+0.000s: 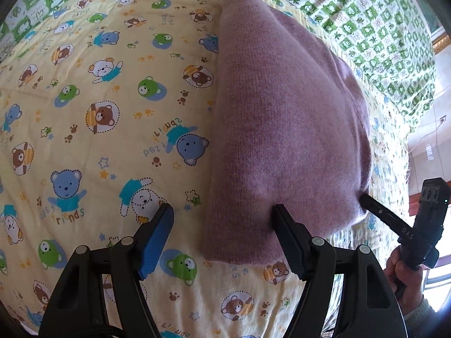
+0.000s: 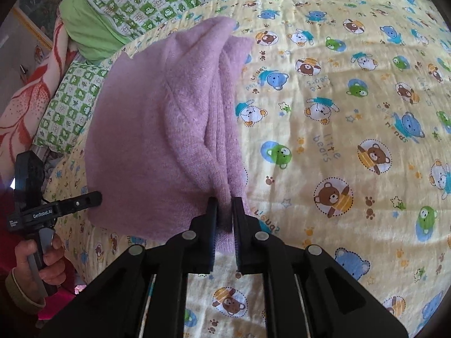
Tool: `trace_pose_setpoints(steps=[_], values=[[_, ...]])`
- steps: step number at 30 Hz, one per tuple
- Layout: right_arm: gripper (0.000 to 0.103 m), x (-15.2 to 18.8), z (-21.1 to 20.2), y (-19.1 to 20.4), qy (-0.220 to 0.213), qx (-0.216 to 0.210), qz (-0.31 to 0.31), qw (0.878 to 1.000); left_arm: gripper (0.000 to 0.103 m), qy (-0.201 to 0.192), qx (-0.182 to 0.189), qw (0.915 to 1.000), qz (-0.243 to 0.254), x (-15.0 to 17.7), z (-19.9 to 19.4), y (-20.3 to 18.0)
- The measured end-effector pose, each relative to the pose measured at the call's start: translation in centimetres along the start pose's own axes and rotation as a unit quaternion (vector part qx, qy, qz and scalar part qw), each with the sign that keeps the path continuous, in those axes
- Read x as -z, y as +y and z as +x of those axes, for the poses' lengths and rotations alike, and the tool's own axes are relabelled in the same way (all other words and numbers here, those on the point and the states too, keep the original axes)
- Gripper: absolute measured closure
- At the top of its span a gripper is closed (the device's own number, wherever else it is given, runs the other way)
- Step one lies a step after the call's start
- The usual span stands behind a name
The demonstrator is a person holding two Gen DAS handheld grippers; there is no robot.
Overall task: Fold small clothes
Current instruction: 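Release the folded sweater and withdraw both grippers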
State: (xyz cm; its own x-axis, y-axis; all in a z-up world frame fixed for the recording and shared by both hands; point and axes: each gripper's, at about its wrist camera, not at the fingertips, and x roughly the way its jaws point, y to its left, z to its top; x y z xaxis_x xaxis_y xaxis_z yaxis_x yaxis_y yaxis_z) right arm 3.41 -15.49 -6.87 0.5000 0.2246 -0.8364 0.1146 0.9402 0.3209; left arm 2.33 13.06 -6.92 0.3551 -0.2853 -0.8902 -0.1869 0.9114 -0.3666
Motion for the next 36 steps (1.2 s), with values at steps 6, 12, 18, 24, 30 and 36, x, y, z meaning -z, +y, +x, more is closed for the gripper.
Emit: trace_pose_setpoints(steps=[6, 12, 18, 24, 30, 36], values=[[0.09, 0.8, -2.1, 0.3, -0.018, 0.004, 0.003, 1.0, 0.031, -0.004, -0.014, 0.9997, 0.018, 1.1, -0.9, -0.5], [0.063, 2.0, -3.7, 1.2, -0.037, -0.003, -0.003, 0.999, 0.031, -0.022, -0.043, 0.9978, 0.045, 3.1, -2.5, -1.2], [0.053, 3.6, -3.9, 2.6, -0.035, -0.01, -0.012, 0.999, 0.03, -0.038, -0.057, 0.996, 0.057, 5.1, -3.7, -2.6], [0.039, 5.7, -4.2, 3.9, -0.031, -0.015, -0.029, 0.999, 0.029, -0.055, -0.071, 0.9938, 0.066, 6.8, -4.4, -2.6], [0.03, 7.9, -4.0, 4.6, -0.022, -0.015, -0.043, 0.999, 0.024, -0.097, -0.092, 0.988, 0.077, 9.0, -5.6, -2.0], [0.025, 9.3, -3.4, 5.2, -0.015, -0.008, -0.068, 0.998, 0.022, -0.092, -0.114, 0.9856, 0.085, 11.0, -5.3, -1.3]])
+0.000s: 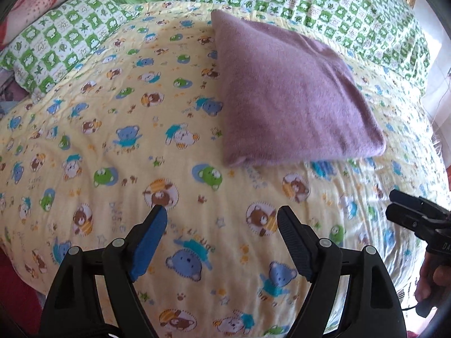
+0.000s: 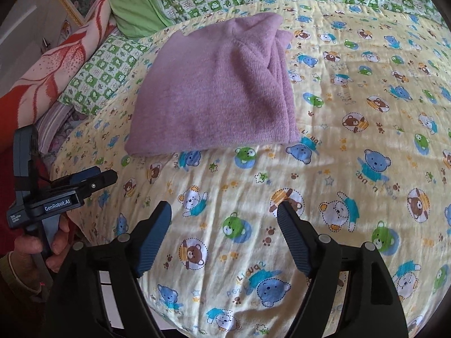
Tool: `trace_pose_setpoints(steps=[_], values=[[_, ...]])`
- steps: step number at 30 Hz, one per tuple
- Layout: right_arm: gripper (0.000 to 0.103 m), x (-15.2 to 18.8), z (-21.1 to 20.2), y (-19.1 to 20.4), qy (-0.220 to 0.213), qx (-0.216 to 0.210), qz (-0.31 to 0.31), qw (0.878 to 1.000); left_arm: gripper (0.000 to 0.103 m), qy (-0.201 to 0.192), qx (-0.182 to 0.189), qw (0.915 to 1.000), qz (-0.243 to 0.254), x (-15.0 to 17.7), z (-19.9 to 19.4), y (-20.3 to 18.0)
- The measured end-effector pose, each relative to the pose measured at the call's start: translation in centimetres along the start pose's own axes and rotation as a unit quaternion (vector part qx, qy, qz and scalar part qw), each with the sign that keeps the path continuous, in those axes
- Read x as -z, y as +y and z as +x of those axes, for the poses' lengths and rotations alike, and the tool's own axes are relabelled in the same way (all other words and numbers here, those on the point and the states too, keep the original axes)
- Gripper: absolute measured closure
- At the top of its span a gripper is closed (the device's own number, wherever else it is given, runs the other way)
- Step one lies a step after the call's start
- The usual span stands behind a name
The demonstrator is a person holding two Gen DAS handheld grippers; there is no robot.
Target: Fold small clothes
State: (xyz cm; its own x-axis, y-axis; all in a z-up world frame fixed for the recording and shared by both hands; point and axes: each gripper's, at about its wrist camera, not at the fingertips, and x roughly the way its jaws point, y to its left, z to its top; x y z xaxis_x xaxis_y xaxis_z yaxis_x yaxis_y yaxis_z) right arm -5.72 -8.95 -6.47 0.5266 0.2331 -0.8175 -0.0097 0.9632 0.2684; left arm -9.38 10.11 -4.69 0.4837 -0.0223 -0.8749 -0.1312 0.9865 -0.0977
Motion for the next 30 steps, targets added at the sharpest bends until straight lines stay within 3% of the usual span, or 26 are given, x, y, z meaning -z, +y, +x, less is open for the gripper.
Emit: trace_pose_setpoints(steps=[3, 6, 13, 18, 25, 30], values=[[0.024, 0.1, 0.6, 0.5, 0.006, 0.007, -0.015, 1.0, 0.022, 0.007, -0.006, 0.9999, -0.006, 1.1, 0.3, -0.1], [0.023, 0.0, 1.2, 0.7, 0.012, 0.006, -0.019, 1.0, 0.022, -0.013, -0.015, 0.9998, 0.004, 1.5, -0.3, -0.8], [0.023, -0.9, 0.9, 1.4, -0.001, 0.009, -0.031, 0.999, 0.022, -0.044, -0.024, 0.9986, 0.016, -0.2, -1.6, -1.4], [0.021, -2.4, -1.1, 1.4, -0.04, 0.013, -0.034, 0.999, 0.021, -0.066, -0.016, 0.9977, -0.006, -2.2, -3.1, -1.2], [0.009, -4.4, -4.8, 2.5, -0.107, 0.024, -0.065, 0.992, 0.018, -0.103, -0.008, 0.9946, -0.015, -4.5, -5.6, -1.7], [0.001, -4.8, -6.8, 3.9, -0.154, 0.038, -0.092, 0.983, 0.013, -0.133, -0.009, 0.991, -0.013, -4.4, -6.8, -2.4]])
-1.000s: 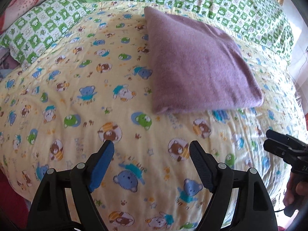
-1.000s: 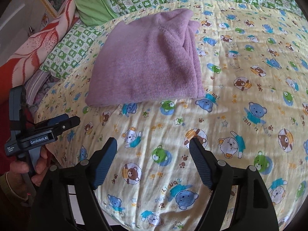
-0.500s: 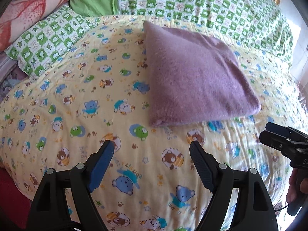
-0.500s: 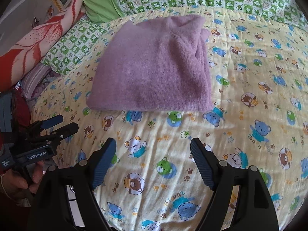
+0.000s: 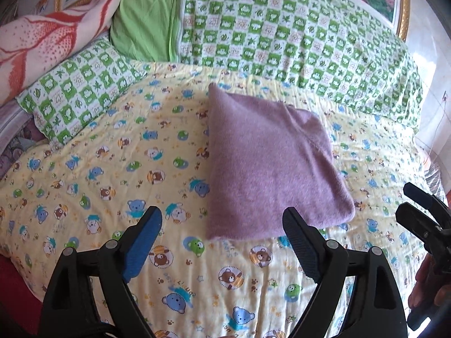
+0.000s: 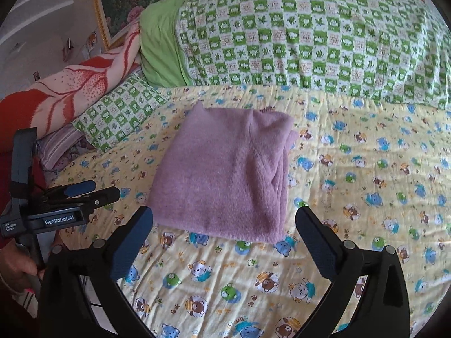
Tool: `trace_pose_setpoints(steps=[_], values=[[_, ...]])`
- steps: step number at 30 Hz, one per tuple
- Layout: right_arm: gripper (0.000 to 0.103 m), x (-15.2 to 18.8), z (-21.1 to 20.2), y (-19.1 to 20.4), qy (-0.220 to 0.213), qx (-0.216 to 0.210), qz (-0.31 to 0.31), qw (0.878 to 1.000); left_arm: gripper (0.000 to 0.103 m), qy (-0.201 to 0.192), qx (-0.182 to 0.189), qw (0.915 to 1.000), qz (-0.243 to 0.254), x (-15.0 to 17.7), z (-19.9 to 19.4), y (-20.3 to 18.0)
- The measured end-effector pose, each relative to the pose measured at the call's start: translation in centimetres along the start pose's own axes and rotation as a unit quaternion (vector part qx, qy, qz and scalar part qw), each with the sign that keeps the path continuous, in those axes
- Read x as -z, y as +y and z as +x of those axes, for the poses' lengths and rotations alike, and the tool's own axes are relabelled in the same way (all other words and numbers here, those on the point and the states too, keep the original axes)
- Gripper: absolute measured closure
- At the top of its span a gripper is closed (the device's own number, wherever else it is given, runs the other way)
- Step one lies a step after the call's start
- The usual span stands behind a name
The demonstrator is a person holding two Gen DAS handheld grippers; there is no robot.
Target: Fold small clothes
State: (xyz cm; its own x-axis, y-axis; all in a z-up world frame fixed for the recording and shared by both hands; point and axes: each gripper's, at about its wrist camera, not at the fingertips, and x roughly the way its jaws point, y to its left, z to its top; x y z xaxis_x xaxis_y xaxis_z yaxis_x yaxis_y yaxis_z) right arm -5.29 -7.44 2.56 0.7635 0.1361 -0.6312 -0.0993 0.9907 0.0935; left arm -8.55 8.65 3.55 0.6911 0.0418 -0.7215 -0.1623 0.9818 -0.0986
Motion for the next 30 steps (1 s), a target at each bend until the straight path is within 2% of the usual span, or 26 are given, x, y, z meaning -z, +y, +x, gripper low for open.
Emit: trace_pose_setpoints(steps=[3, 9, 17, 30], values=[[0.001, 0.2, 0.0, 0.8, -0.01, 0.009, -0.022, 1.0, 0.011, 0.002, -0.01, 0.9998, 0.015, 0.6, 0.4, -0.6], [0.001, 1.9, 2.3, 0.6, 0.031, 0.009, -0.02, 0.999, 0.011, 0.032, -0.034, 0.9978, 0.047, 2.3, 2.6, -1.4], [0.001, 3.8, 4.8, -0.2, 0.06, 0.016, -0.004, 0.998, 0.011, 0.052, -0.042, 0.9967, 0.045, 3.3, 4.9, -1.2], [0.001, 4.1, 7.1, -1.1, 0.061, 0.016, 0.016, 0.998, 0.011, 0.061, -0.051, 0.9962, 0.036, 2.6, 6.9, -0.7]])
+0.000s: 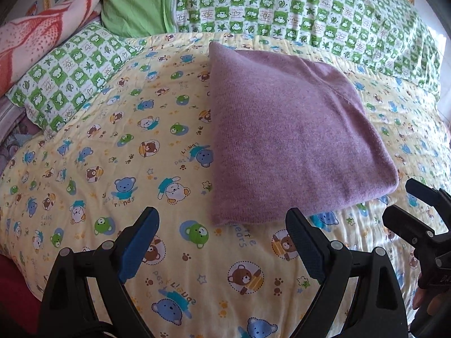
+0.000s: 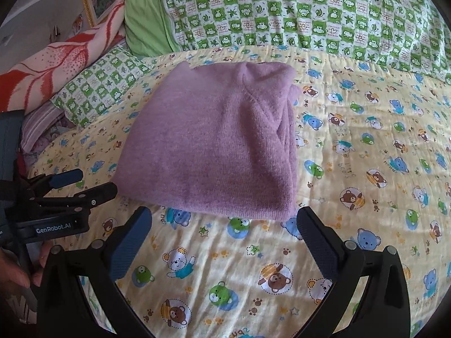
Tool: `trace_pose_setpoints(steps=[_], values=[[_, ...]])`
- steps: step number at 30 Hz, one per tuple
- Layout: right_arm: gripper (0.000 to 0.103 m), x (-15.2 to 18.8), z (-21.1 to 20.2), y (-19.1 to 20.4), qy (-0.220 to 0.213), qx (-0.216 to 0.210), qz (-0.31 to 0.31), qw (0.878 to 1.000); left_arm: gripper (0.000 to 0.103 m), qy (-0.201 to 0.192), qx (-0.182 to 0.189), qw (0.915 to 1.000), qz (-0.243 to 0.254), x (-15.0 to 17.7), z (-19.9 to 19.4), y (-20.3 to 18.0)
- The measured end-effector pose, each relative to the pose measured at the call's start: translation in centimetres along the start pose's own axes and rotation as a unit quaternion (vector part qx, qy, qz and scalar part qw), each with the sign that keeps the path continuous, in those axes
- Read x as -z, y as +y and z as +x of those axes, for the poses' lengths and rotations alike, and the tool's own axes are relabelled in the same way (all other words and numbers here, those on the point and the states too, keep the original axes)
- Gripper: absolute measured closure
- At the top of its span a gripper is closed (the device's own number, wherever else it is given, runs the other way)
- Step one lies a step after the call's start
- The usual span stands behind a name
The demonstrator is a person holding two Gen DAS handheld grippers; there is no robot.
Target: Fold small clothes
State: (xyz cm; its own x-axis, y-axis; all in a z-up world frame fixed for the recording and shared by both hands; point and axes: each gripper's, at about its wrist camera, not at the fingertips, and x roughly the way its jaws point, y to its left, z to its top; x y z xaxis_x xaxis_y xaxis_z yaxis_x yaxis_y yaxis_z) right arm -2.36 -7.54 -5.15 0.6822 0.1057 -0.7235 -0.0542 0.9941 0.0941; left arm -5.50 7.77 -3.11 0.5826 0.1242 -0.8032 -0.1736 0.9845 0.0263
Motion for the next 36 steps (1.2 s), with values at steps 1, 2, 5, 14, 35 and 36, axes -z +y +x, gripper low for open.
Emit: trace_pose_setpoints(steps=[1, 2, 5, 14, 35, 36], values=[[0.001, 0.0, 0.1, 0.0, 0.001, -0.001, 0.0, 1.0, 0.011, 0.0, 0.0, 1.0, 0.0, -0.1, 0.0, 0.0], [0.001, -0.1, 0.1, 0.1, 0.001, 0.0, -0.001, 1.0, 0.011, -0.003, -0.002, 1.0, 0.0, -0.1, 0.0, 0.1], [0.001, -0.1, 0.3, 0.1, 0.001, 0.003, -0.001, 1.0, 0.011, -0.002, -0.001, 1.0, 0.002, -0.1, 0.0, 0.0], [0.001, -0.5, 0.6, 0.5, -0.001, 0.002, -0.004, 1.0, 0.011, -0.007, 0.001, 1.0, -0.001, -0.5, -0.1, -0.1], [0.001, -1.3, 0.8, 0.5, -0.005, 0.001, -0.003, 1.0, 0.011, -0.015, -0.005, 0.9999, 0.002, -0.4, -0.5, -0.6], [0.001, -1.4, 0.8, 0.5, -0.005, 0.001, -0.003, 1.0, 0.011, -0.015, -0.005, 0.9999, 0.002, -0.4, -0.5, -0.6]])
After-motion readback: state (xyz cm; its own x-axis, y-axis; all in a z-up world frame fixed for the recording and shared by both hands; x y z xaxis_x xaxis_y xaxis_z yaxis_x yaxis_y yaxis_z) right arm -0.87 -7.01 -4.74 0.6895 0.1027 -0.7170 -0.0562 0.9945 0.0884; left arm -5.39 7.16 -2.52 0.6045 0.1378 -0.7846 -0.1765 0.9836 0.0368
